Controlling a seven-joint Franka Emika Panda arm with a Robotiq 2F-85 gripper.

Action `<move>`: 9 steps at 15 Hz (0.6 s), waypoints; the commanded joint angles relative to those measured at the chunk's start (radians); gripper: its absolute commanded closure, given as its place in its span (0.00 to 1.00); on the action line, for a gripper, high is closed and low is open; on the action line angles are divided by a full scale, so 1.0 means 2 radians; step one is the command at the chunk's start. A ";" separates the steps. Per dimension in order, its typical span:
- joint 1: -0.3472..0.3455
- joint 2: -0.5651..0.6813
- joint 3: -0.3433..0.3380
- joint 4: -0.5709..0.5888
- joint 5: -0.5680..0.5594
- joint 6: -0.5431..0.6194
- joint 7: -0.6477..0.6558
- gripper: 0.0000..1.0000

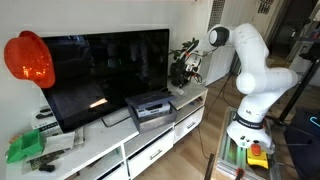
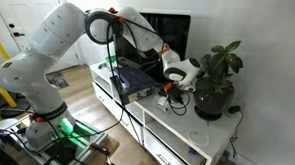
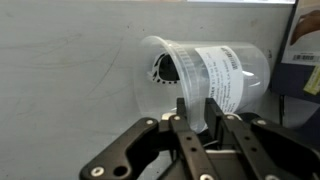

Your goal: Pour the glasses out of the clear container and onto the television stand then put the clear lid on the container.

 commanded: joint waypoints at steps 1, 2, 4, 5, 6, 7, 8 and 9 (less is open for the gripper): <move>-0.013 0.027 0.008 0.043 0.020 -0.038 0.010 0.96; -0.014 0.029 0.008 0.048 0.024 -0.047 0.011 0.95; -0.017 0.034 0.008 0.060 0.034 -0.063 0.015 1.00; -0.019 0.035 0.009 0.065 0.040 -0.070 0.017 1.00; -0.021 0.038 0.008 0.071 0.045 -0.080 0.020 0.98; -0.022 0.039 0.008 0.076 0.049 -0.088 0.021 0.98; -0.026 0.041 0.010 0.082 0.056 -0.101 0.021 0.98; -0.031 0.043 0.012 0.088 0.062 -0.114 0.021 0.98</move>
